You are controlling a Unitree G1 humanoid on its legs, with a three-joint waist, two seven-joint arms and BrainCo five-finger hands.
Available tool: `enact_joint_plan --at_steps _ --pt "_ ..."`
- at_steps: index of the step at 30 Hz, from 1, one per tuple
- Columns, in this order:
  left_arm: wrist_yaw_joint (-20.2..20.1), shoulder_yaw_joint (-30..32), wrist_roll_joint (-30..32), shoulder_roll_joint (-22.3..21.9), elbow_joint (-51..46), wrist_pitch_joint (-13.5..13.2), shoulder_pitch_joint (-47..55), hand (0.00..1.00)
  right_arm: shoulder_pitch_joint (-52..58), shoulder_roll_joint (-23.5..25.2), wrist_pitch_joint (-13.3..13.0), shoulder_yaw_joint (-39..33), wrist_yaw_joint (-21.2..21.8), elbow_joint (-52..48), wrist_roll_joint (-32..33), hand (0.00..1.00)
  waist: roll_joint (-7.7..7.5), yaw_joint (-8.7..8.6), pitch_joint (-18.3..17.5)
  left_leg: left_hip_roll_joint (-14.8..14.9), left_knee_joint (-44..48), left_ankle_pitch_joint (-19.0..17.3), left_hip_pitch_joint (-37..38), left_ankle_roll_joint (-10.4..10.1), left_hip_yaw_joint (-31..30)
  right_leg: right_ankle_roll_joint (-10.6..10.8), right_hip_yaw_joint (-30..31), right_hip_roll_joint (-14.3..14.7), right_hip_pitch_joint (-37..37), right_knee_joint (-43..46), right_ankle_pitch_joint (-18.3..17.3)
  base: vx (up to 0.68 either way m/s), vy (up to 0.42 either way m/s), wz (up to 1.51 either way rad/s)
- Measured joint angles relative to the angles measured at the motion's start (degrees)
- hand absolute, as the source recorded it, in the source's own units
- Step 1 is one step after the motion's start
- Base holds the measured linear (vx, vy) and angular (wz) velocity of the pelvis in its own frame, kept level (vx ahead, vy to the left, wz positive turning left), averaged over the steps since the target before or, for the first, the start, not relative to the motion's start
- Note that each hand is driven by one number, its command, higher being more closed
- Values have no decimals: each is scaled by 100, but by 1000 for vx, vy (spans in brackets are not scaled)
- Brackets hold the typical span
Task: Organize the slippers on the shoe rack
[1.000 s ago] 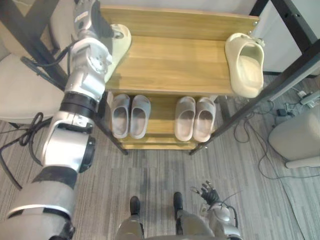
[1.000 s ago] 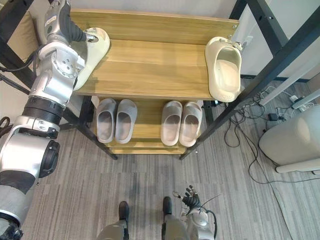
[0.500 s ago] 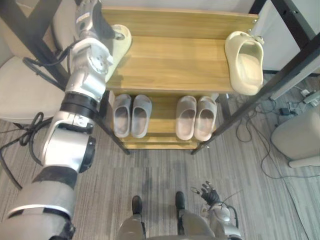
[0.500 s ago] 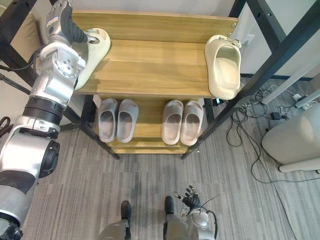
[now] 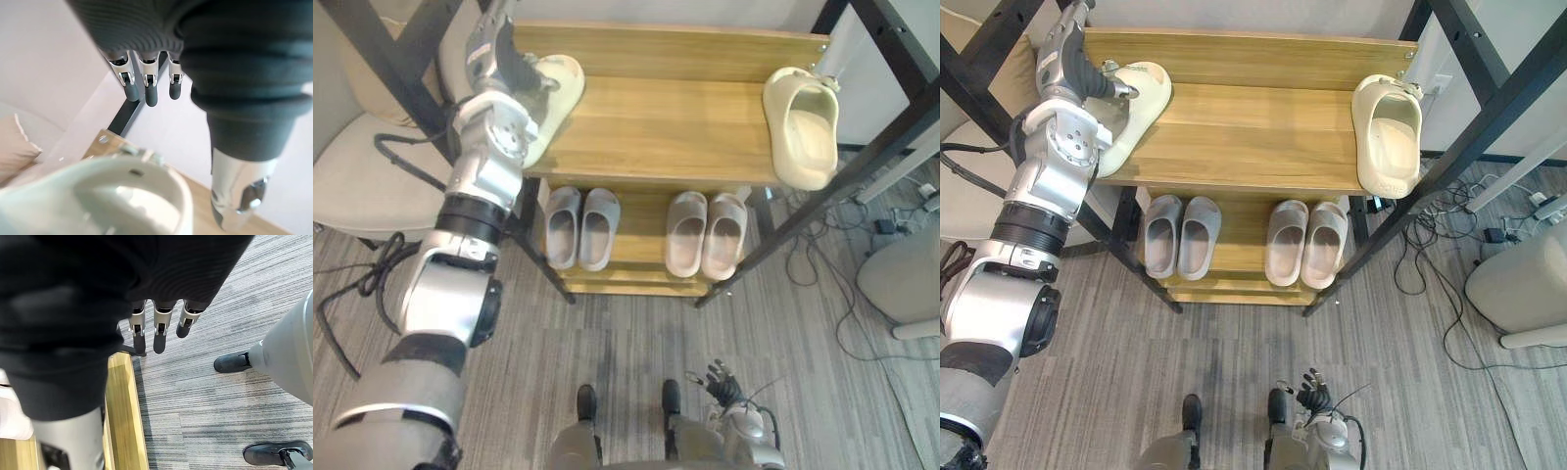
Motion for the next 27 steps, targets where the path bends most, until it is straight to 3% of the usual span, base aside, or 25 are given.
enact_joint_plan --at_steps 9,27 --pt "-54 76 273 19 1 60 167 0 2 -94 -1 29 1 12 3 0 127 68 -18 5 -1 6 -20 -7 -20 0 -21 3 -7 -1 0 0 0 0" --pt "-68 51 407 128 16 89 165 0 -13 -120 -4 68 -1 -15 4 0 121 106 -19 18 -3 17 -177 -15 13 -17 0 5 -184 10 13 0 2 -1"
